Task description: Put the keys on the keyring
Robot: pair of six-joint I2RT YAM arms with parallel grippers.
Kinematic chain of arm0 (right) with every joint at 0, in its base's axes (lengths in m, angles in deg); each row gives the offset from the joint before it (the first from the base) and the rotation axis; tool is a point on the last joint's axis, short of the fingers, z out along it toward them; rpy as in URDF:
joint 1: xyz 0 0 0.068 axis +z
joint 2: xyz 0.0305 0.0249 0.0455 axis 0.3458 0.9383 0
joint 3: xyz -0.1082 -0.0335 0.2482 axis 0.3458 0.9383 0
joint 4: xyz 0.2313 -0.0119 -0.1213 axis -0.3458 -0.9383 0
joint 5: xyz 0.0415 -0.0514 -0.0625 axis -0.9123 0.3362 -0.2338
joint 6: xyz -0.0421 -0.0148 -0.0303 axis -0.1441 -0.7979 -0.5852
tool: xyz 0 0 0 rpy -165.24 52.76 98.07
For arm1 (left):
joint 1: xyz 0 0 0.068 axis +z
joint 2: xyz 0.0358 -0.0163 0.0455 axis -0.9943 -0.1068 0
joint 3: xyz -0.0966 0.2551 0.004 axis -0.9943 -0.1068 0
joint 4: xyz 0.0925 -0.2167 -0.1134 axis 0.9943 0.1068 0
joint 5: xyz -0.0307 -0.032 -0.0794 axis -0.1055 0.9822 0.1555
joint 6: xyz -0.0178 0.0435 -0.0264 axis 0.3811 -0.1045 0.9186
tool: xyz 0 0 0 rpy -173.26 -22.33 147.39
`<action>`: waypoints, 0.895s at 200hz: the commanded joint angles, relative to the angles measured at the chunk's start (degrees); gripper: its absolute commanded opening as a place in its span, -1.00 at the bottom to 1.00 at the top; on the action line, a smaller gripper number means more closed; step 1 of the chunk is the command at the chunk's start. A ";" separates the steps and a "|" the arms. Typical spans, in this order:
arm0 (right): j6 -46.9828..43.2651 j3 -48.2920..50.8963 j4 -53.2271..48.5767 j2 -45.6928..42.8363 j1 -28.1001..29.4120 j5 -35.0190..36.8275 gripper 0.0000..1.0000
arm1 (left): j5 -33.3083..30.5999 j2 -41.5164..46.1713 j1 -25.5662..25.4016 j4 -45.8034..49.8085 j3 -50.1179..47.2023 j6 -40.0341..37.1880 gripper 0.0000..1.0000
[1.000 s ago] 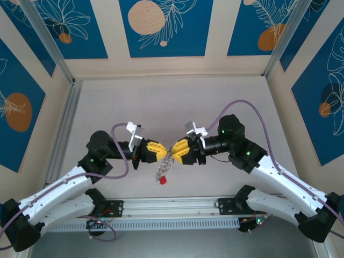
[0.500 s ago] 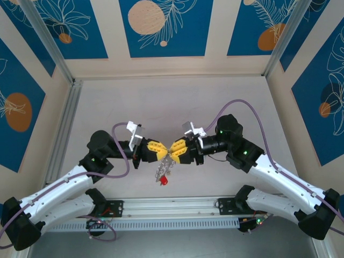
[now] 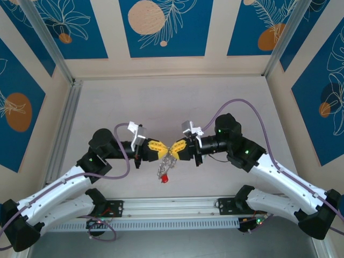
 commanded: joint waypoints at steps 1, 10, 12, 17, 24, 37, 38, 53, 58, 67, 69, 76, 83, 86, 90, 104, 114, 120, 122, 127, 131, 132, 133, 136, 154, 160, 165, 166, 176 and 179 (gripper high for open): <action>-5.06 -4.83 -7.54 -0.56 0.68 4.65 -1.00 | -4.31 2.15 -0.78 14.00 3.82 -8.05 -0.77; -6.54 -5.88 -10.78 -0.45 1.11 7.18 -1.00 | -5.40 2.79 -0.79 17.89 5.28 -9.96 -0.59; -6.88 -6.04 -11.52 -0.37 1.25 7.80 -1.00 | -5.59 2.91 -0.79 18.80 5.62 -10.48 -0.55; -7.84 -6.71 -13.20 -0.26 1.70 9.27 -1.00 | -6.19 3.22 -0.83 20.79 6.45 -11.39 -0.48; -8.97 -7.60 -15.21 -0.01 2.37 11.62 -1.00 | -6.89 3.29 -0.83 23.39 7.64 -12.71 -0.42; -10.70 -8.71 -17.74 0.64 3.78 14.79 -1.00 | -7.57 3.04 -1.05 27.88 9.85 -14.93 -0.38; -10.83 -8.76 -17.89 0.63 3.93 14.97 -1.00 | -7.59 3.03 -1.11 28.21 10.02 -15.14 -0.38; -11.96 -9.94 -19.75 1.62 5.37 17.60 -1.00 | -7.96 2.15 -1.67 31.86 12.36 -17.33 -0.35; -12.30 -10.39 -20.22 2.07 5.73 18.16 -1.00 | -7.90 1.86 -1.95 32.69 13.11 -17.89 -0.34; -12.82 -11.30 -21.13 2.93 6.47 19.06 -1.00 | -7.48 1.46 -2.31 33.67 14.28 -18.78 -0.32; -13.04 -11.50 -21.49 3.15 6.70 19.34 -1.00 | -7.30 1.39 -2.31 33.74 14.42 -18.90 -0.32; -13.53 -12.27 -22.37 3.79 7.33 20.22 -1.00 | -6.64 1.23 -2.40 33.73 15.02 -19.16 -0.31; -14.13 -12.86 -23.20 4.22 7.80 20.88 -1.00 | -6.05 1.12 -2.45 33.66 15.42 -19.34 -0.31; -14.42 -13.12 -23.48 4.37 8.03 20.97 -1.00 | -5.75 1.05 -2.42 33.71 15.66 -19.47 -0.30; -14.70 -13.28 -23.84 4.35 8.21 21.04 -1.00 | -5.47 0.87 -2.46 33.92 15.99 -19.63 -0.30; -15.32 -13.69 -24.28 4.02 8.33 19.85 -1.00 | -4.61 -0.22 -2.49 35.51 17.31 -20.85 -0.29; -15.70 -13.90 -24.44 3.59 8.39 18.56 -1.00 | -3.84 -1.18 -2.50 36.78 18.28 -21.60 -0.29; -16.16 -14.12 -24.71 3.46 8.36 17.69 -1.00 | -3.31 -1.69 -2.49 37.27 18.67 -21.96 -0.30; -16.31 -14.20 -24.86 3.44 8.36 17.28 -1.00 | -3.14 -1.82 -2.51 37.45 18.77 -22.01 -0.30; -16.71 -14.45 -25.04 3.26 8.39 16.63 -1.00 | -2.75 -2.12 -2.58 37.75 19.01 -22.18 -0.30; -16.97 -14.58 -25.27 3.17 8.43 15.82 -1.00 | -2.40 -2.38 -2.58 37.98 19.18 -22.32 -0.30; -17.00 -14.64 -25.34 3.17 8.41 15.66 -1.00 | -2.37 -2.40 -2.58 38.05 19.21 -22.35 -0.30; -17.11 -14.67 -25.38 3.17 8.40 15.45 -1.00 | -2.27 -2.50 -2.62 38.09 19.27 -22.36 -0.30; -17.36 -14.82 -25.55 3.10 8.36 15.07 -1.00 | -2.12 -2.70 -2.65 38.29 19.39 -22.45 -0.30; -18.22 -15.35 -26.06 2.87 8.39 13.07 -1.00 | -1.01 -3.80 -2.84 39.62 20.40 -23.24 -0.30; -18.42 -15.61 -26.26 2.98 8.41 12.73 -1.00 | -0.64 -4.20 -2.97 39.92 20.79 -23.49 -0.30; -18.67 -15.89 -26.50 3.08 8.48 12.47 -1.00 | -0.39 -4.49 -3.02 40.24 21.02 -23.67 -0.30; -18.69 -15.95 -26.57 3.17 8.52 12.41 -1.00 | -0.36 -4.55 -3.06 40.28 21.10 -23.68 -0.30; -19.13 -16.40 -27.11 3.51 8.54 11.80 -1.00 | -0.19 -5.06 -3.21 40.75 21.56 -24.07 -0.31; -19.33 -16.47 -27.16 3.67 8.51 11.65 -1.00 | -0.23 -5.15 -3.25 40.95 21.69 -24.24 -0.31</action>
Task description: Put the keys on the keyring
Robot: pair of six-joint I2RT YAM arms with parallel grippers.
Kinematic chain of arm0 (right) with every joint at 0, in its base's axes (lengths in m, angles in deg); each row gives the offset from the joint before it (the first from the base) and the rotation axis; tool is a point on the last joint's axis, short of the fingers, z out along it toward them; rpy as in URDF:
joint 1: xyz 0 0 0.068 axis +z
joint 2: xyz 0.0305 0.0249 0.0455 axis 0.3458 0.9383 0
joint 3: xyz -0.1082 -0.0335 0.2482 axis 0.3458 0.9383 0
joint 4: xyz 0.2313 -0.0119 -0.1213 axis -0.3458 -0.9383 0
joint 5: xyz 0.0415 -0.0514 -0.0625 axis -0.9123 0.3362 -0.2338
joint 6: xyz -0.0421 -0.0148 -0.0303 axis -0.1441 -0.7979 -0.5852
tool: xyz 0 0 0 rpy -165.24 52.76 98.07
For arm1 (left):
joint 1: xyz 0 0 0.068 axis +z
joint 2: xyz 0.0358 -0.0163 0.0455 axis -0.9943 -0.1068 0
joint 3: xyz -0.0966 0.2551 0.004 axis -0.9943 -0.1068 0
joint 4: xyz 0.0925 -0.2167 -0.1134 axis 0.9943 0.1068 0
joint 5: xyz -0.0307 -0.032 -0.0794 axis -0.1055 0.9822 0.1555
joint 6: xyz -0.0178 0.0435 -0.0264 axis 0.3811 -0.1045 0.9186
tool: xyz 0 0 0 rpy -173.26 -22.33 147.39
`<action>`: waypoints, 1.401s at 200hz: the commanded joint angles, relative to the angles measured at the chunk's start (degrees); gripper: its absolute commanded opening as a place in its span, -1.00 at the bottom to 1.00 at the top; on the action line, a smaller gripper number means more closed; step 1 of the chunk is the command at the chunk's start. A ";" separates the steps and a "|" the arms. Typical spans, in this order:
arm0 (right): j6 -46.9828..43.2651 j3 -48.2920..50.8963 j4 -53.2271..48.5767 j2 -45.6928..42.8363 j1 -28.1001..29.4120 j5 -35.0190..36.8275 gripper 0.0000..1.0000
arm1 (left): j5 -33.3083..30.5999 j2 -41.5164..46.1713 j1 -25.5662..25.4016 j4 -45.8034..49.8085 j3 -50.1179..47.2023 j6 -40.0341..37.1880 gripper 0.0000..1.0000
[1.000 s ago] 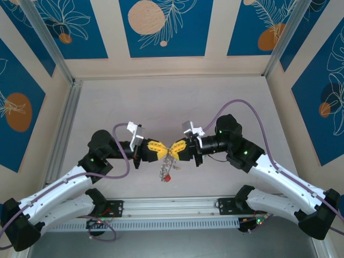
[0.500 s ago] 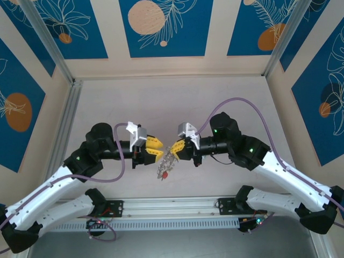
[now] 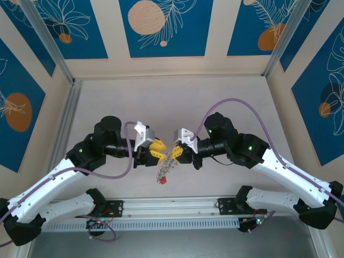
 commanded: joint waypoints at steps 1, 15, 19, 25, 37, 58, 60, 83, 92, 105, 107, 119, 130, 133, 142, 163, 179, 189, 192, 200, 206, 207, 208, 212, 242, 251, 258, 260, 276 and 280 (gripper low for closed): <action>-2.54 -2.96 -0.98 -0.62 0.38 -4.03 -1.00 | 2.78 -0.69 -1.01 2.74 3.05 -2.62 -0.32; -2.80 -3.31 -1.03 -0.40 0.50 -4.73 -1.00 | 2.77 -1.18 -1.12 3.12 3.43 -3.06 -0.36; -2.85 -3.38 -0.99 -0.45 0.61 -4.83 -1.00 | 2.78 -1.28 -1.16 3.05 3.54 -3.08 -0.38; -2.92 -3.47 -0.99 -0.37 0.57 -4.78 -1.00 | 2.99 -1.42 -1.21 3.10 3.62 -3.15 -0.40; -3.06 -3.57 -0.99 -0.17 0.68 -4.85 -1.00 | 3.06 -1.81 -1.38 3.41 3.89 -3.29 -0.45; -3.27 -3.78 -0.81 0.09 0.71 -5.21 -1.00 | 2.68 -2.34 -1.72 3.98 3.97 -3.78 -0.53; -3.28 -3.85 -0.81 0.08 0.71 -5.22 -1.00 | 2.64 -2.34 -1.73 3.99 3.98 -3.79 -0.54; -3.46 -4.20 -0.81 0.67 0.74 -4.82 -1.00 | 2.36 -2.37 -2.15 3.73 3.89 -3.78 -0.70; -3.46 -4.31 -0.81 0.96 0.73 -4.42 -1.00 | 2.37 -2.31 -2.34 3.48 3.83 -3.64 -0.80; -3.14 -4.40 -0.49 1.02 0.71 -3.12 -1.00 | 2.51 -2.00 -2.59 2.60 3.31 -3.37 -1.00; -3.05 -4.29 -0.29 0.99 0.71 -2.98 -1.00 | 2.51 -1.90 -2.61 2.39 3.18 -3.29 -1.00; -2.49 -3.37 1.05 0.37 0.78 -2.73 -1.00 | 2.48 -1.27 -2.61 0.67 2.14 -2.63 -1.00; -1.37 -1.89 2.97 -0.81 0.56 -2.28 -0.94 | 1.60 -0.37 -2.62 -1.57 0.69 -1.53 -1.00; -1.09 -1.41 3.45 -1.17 0.51 -2.19 -0.88 | 1.41 -0.05 -2.57 -2.31 0.28 -1.20 -1.00; -0.05 -0.02 5.12 -2.45 0.25 -1.90 -0.72 | 1.60 0.94 -2.61 -5.02 -1.12 0.26 -1.00; 3.45 4.71 9.59 -6.19 -0.78 -1.96 -0.51 | 2.49 3.24 -2.54 -13.13 -4.68 4.80 -1.00; 6.33 8.37 12.62 -8.91 -2.20 -2.93 -0.44 | 3.24 4.22 -2.55 -18.23 -6.88 7.67 -1.00; 7.97 10.06 14.18 -10.29 -2.93 -3.86 -0.43 | 3.78 4.69 -2.52 -21.24 -8.05 9.44 -1.00; 8.40 10.56 14.54 -10.58 -3.16 -4.07 -0.42 | 3.95 4.78 -2.53 -22.18 -8.41 9.88 -1.00; 9.19 11.43 15.27 -11.38 -3.55 -4.50 -0.42 | 4.38 5.03 -2.52 -24.36 -9.33 11.15 -1.00; 9.54 11.85 15.48 -11.75 -3.74 -4.52 -0.41 | 4.80 5.18 -2.52 -26.10 -9.97 12.13 -1.00; 9.68 11.97 15.59 -11.91 -3.83 -4.45 -0.41 | 4.89 5.22 -2.52 -26.45 -10.07 12.26 -1.00; 9.68 11.97 15.59 -11.91 -3.83 -4.45 -0.41 | 4.93 5.19 -2.52 -26.71 -10.16 12.41 -1.00; 9.89 12.23 15.69 -12.14 -3.96 -4.39 -0.41 | 5.17 5.33 -2.52 -27.90 -10.60 13.04 -1.00; 11.51 13.77 18.24 -13.47 -5.14 -6.52 -0.40 | 7.32 4.99 -2.52 -36.16 -13.07 17.66 -1.00; 12.06 14.13 19.46 -13.81 -5.39 -7.56 -0.40 | 7.81 4.70 -2.52 -38.49 -13.69 18.90 -1.00; 12.50 14.62 20.63 -14.13 -5.52 -8.55 -0.41 | 8.13 4.55 -2.55 -40.87 -14.34 20.14 -1.00; 12.62 14.77 20.92 -14.22 -5.52 -8.84 -0.40 | 8.25 4.50 -2.53 -41.59 -14.46 20.47 -1.00; 13.45 15.31 22.92 -15.01 -5.70 -10.82 -0.41 | 9.23 4.37 -2.44 -47.65 -16.05 23.63 -1.00; 13.57 15.40 23.23 -15.21 -5.71 -11.13 -0.40 | 9.35 4.37 -2.44 -48.94 -16.49 24.36 -1.00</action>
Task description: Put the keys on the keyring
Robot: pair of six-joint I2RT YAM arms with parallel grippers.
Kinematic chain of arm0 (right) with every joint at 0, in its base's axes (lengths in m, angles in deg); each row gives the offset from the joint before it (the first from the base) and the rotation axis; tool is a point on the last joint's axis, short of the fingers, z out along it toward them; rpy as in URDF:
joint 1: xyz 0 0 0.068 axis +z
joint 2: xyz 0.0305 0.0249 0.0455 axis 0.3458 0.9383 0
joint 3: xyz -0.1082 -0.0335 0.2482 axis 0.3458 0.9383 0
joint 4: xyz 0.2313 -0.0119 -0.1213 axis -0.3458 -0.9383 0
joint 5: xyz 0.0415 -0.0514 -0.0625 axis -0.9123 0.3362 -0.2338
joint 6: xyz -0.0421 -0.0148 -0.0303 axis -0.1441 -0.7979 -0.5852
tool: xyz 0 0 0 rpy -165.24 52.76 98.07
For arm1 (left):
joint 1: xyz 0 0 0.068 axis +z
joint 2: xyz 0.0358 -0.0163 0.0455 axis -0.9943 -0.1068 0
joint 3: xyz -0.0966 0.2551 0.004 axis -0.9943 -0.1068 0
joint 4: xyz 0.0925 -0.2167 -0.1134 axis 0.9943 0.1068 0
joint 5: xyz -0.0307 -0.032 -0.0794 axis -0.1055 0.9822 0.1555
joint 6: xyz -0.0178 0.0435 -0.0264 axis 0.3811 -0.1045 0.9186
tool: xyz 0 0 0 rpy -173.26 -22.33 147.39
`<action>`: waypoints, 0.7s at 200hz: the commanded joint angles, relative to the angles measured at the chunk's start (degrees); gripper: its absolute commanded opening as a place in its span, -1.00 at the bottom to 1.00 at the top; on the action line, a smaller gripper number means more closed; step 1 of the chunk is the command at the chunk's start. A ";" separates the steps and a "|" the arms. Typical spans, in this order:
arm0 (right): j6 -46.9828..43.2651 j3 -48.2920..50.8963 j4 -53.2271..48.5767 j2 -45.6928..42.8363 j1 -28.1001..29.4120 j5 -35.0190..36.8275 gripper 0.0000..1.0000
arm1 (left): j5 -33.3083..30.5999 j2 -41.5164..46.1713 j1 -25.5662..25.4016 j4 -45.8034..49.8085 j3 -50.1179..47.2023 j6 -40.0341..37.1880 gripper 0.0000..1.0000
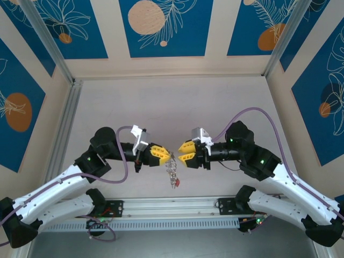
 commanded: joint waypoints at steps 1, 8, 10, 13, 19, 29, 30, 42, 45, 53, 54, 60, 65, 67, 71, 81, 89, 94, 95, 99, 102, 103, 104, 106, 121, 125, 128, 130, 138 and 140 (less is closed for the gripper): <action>2.50 1.03 4.93 -1.76 -0.28 -4.56 -0.40 | 3.46 0.32 -0.53 -14.94 -1.74 6.58 -1.00; 2.84 1.23 5.53 -2.29 -0.28 -4.94 -0.41 | 3.75 0.28 -0.45 -16.86 -2.22 7.64 -1.00; 2.96 1.25 5.68 -2.41 -0.33 -5.01 -0.41 | 3.74 0.27 -0.40 -17.41 -2.38 8.00 -1.00; 3.09 1.34 6.01 -2.66 -0.35 -5.22 -0.40 | 3.81 0.24 -0.36 -17.99 -2.55 8.35 -1.00; 3.46 1.52 6.78 -3.01 -0.37 -5.60 -0.41 | 3.91 0.16 -0.36 -18.87 -2.74 8.87 -1.00; 4.40 1.91 8.10 -3.35 -0.41 -6.42 -0.40 | 3.95 -0.17 -0.27 -18.90 -2.68 9.09 -1.00; 4.44 1.95 8.26 -3.40 -0.39 -6.56 -0.40 | 3.98 -0.19 -0.27 -18.92 -2.63 9.10 -1.00; 5.13 2.21 9.50 -3.36 -0.39 -7.42 -0.40 | 4.08 -0.74 -0.27 -18.74 -2.49 9.11 -1.00; 5.25 2.25 9.80 -3.23 -0.37 -7.58 -0.40 | 4.09 -0.85 -0.27 -18.76 -2.38 9.06 -1.00; 5.68 2.51 10.72 -3.20 -0.37 -7.93 -0.40 | 4.22 -1.20 -0.27 -18.82 -2.30 9.16 -1.00; 5.74 2.55 10.80 -3.19 -0.33 -7.98 -0.40 | 4.19 -1.23 -0.27 -18.88 -2.31 9.14 -1.00; 6.06 2.67 11.51 -3.10 -0.37 -8.15 -0.40 | 4.23 -1.46 -0.27 -19.07 -2.31 9.20 -1.00; 6.22 2.80 11.92 -2.95 -0.38 -8.28 -0.40 | 4.26 -1.59 -0.27 -19.18 -2.31 9.21 -1.00; 6.24 2.84 12.00 -2.86 -0.35 -8.40 -0.40 | 4.26 -1.67 -0.27 -19.33 -2.31 9.27 -1.00; 6.28 2.78 12.18 -2.79 -0.37 -8.46 -0.40 | 4.34 -1.79 -0.27 -19.40 -2.30 9.36 -1.00; 6.57 2.89 12.66 -2.71 -0.38 -8.46 -0.40 | 4.45 -2.02 -0.28 -19.36 -2.18 9.38 -1.00; 6.86 3.11 13.58 -2.67 -0.32 -8.55 -0.40 | 4.52 -2.19 -0.27 -19.12 -2.09 9.23 -1.00; 7.11 3.29 14.17 -2.57 -0.33 -8.72 -0.40 | 4.53 -2.29 -0.27 -19.08 -2.01 9.17 -1.00; 7.16 3.34 14.33 -2.57 -0.30 -8.72 -0.41 | 4.53 -2.30 -0.27 -19.10 -2.03 9.19 -1.00; 7.30 3.38 14.65 -2.53 -0.37 -8.85 -0.41 | 4.55 -2.37 -0.28 -19.05 -1.96 9.18 -1.00; 7.34 3.39 14.82 -2.44 -0.29 -8.86 -0.41 | 4.60 -2.37 -0.28 -19.03 -1.96 9.16 -1.00; 7.41 3.39 14.87 -2.38 -0.29 -8.88 -0.40 | 4.61 -2.38 -0.28 -19.03 -1.96 9.14 -1.00; 7.40 3.34 14.90 -2.34 -0.28 -8.85 -0.40 | 4.65 -2.39 -0.32 -18.98 -1.96 9.17 -1.00; 7.39 3.27 14.92 -2.25 -0.33 -8.82 -0.40 | 4.71 -2.37 -0.33 -18.91 -1.87 9.20 -1.00; 7.37 3.00 15.07 -1.55 -0.33 -8.79 -0.41 | 4.70 -2.49 -0.27 -18.55 -1.63 9.13 -1.00; 7.31 3.08 15.18 -1.44 -0.28 -8.88 -0.41 | 4.78 -2.46 -0.27 -18.43 -1.61 9.04 -1.00; 7.30 3.12 15.32 -1.35 -0.33 -9.09 -0.41 | 4.81 -2.45 -0.25 -18.35 -1.56 9.03 -1.00; 7.30 3.12 15.42 -1.28 -0.29 -9.15 -0.41 | 4.79 -2.45 -0.27 -18.26 -1.51 8.98 -1.00; 7.38 3.08 15.95 -1.04 -0.30 -9.40 -0.42 | 4.92 -2.57 -0.27 -17.94 -1.44 8.94 -1.00; 7.39 3.11 16.04 -1.00 -0.29 -9.46 -0.42 | 5.00 -2.64 -0.27 -17.85 -1.37 8.87 -1.00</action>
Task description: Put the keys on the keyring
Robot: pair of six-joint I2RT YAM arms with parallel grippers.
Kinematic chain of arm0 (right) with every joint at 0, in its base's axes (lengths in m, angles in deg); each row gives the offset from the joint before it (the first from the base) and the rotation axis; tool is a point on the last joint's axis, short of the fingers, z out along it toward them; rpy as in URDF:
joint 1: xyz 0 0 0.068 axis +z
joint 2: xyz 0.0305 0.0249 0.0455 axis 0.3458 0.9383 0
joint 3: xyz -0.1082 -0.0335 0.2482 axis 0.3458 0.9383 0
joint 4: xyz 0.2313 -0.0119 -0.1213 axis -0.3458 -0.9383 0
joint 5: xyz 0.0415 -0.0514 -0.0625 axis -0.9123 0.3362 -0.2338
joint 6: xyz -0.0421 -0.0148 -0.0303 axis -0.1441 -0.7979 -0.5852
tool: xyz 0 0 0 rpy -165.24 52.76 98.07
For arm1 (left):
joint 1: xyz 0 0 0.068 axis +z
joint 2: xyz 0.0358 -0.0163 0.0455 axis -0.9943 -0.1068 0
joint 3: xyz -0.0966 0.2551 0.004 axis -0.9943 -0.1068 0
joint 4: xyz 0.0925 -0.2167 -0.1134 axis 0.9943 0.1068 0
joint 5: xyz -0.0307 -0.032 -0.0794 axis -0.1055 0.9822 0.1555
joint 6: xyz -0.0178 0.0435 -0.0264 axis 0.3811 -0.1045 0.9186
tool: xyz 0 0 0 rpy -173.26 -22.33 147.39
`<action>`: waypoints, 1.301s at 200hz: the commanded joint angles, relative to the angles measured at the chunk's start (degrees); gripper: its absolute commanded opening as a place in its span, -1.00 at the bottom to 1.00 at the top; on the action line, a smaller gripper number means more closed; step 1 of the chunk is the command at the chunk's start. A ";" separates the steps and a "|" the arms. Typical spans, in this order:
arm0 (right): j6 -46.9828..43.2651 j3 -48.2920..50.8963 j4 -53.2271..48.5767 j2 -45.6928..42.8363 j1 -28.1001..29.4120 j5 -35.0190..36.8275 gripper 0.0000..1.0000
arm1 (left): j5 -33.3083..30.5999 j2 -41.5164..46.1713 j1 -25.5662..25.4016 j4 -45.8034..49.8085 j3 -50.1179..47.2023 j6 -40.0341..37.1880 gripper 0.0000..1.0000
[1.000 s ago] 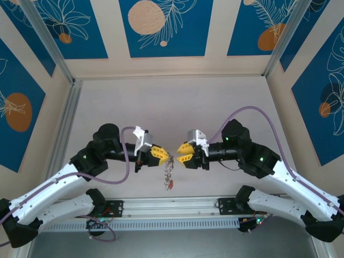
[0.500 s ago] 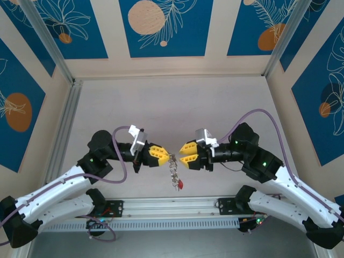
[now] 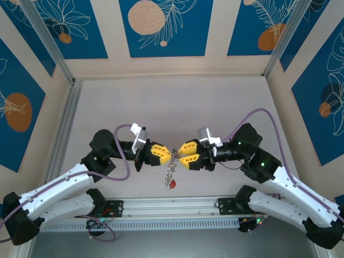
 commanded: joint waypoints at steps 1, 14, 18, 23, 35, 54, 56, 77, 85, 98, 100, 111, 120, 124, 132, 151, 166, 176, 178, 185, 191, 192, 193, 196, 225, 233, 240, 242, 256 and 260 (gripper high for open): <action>0.96 0.47 2.75 0.58 -0.13 -1.67 -0.42 | 1.64 0.08 -0.27 -2.50 1.37 0.30 -1.00; 0.88 0.30 2.76 1.04 -0.13 -1.74 -0.43 | 1.87 -0.04 -0.29 -2.41 1.50 0.50 -1.00; 0.81 0.29 2.81 1.13 -0.09 -1.70 -0.44 | 1.88 -0.07 -0.30 -2.43 1.54 0.48 -1.00; 0.66 0.28 2.74 1.24 -0.11 -1.68 -0.45 | 1.97 -0.08 -0.32 -2.41 1.53 0.50 -1.00; 0.62 0.39 2.84 1.42 -0.09 -2.07 -0.49 | 1.97 -0.08 -0.31 -2.43 1.60 0.49 -1.00; 0.46 0.08 2.78 1.85 -0.09 -2.84 -0.56 | 2.48 -0.60 -0.29 -2.19 1.91 0.61 -1.00; 0.40 0.03 2.74 1.86 -0.08 -2.96 -0.57 | 2.54 -0.62 -0.34 -2.17 1.95 0.64 -1.00; -0.37 -1.23 1.53 3.01 -0.01 -4.94 -0.68 | 2.80 -1.07 -0.36 -2.06 2.37 0.65 -1.00; -0.55 -1.60 0.96 3.46 -0.02 -5.43 -0.74 | 2.84 -1.15 -0.36 -1.98 2.46 0.58 -1.00; -1.12 -2.12 -0.01 3.87 0.09 -5.85 -0.84 | 2.85 -1.15 -0.29 -1.83 2.53 0.59 -1.00; -1.18 -2.15 -0.08 3.92 0.09 -5.91 -0.85 | 2.89 -1.16 -0.30 -1.89 2.59 0.59 -1.00; -1.52 -2.43 -0.67 4.05 0.15 -6.40 -0.92 | 2.94 -1.15 -0.36 -1.61 2.71 0.50 -1.00; -1.83 -2.69 -1.05 4.13 0.17 -6.69 -0.96 | 2.94 -1.12 -0.36 -1.23 2.79 0.26 -1.00; -1.93 -2.78 -1.13 4.17 0.17 -6.92 -0.97 | 2.95 -1.17 -0.36 -1.03 2.83 0.20 -1.00; -1.97 -3.02 -1.27 4.22 0.18 -7.56 -1.00 | 2.94 -1.24 -0.36 -0.70 2.88 0.08 -1.00; -2.03 -3.92 -2.06 5.19 0.18 -11.40 -1.00 | 2.86 -1.16 -0.37 0.28 3.05 -0.50 -1.00; -3.04 -5.54 -4.73 6.83 0.72 -14.58 -1.00 | 2.76 -1.25 -0.36 0.72 3.31 -0.73 -1.00; -4.39 -6.70 -7.04 7.79 1.38 -15.55 -1.00 | 2.76 -1.36 -0.36 0.86 3.45 -0.77 -1.00; -4.75 -6.83 -7.44 7.87 1.58 -15.63 -1.00 | 2.76 -1.43 -0.36 0.94 3.48 -0.74 -1.00; -5.56 -7.35 -8.70 8.38 2.11 -16.01 -1.00 | 2.76 -1.54 -0.36 1.12 3.59 -0.73 -1.00; -6.01 -7.69 -9.20 8.56 2.51 -16.43 -1.00 | 2.76 -1.65 -0.36 1.47 3.66 -0.88 -1.00; -6.08 -7.73 -9.28 8.60 2.58 -16.51 -1.00 | 2.76 -1.67 -0.36 1.54 3.71 -0.93 -1.00; -6.12 -7.76 -9.32 8.61 2.61 -16.59 -1.00 | 2.76 -1.72 -0.36 1.62 3.73 -0.96 -1.00; -6.20 -7.87 -9.41 8.66 2.71 -16.82 -1.00 | 2.72 -1.77 -0.36 1.91 3.76 -1.01 -1.00; -7.03 -8.64 -9.63 9.24 3.12 -18.73 -1.00 | 2.49 -1.94 -0.36 3.73 4.19 -1.91 -1.00; -7.29 -8.74 -9.76 9.48 3.20 -19.15 -1.00 | 2.50 -2.01 -0.36 4.05 4.28 -2.10 -1.00; -7.45 -8.90 -9.83 9.62 3.18 -19.62 -1.00 | 2.42 -2.03 -0.36 4.30 4.29 -2.25 -1.00; -7.47 -8.92 -9.86 9.67 3.24 -19.70 -1.00 | 2.35 -2.02 -0.36 4.36 4.29 -2.29 -1.00; -7.76 -9.10 -9.73 9.94 3.40 -20.17 -1.00 | 2.33 -2.12 -0.36 5.07 4.35 -2.62 -1.00; -7.79 -9.18 -9.58 10.02 3.45 -20.41 -1.00 | 2.32 -2.25 -0.35 5.25 4.31 -2.66 -1.00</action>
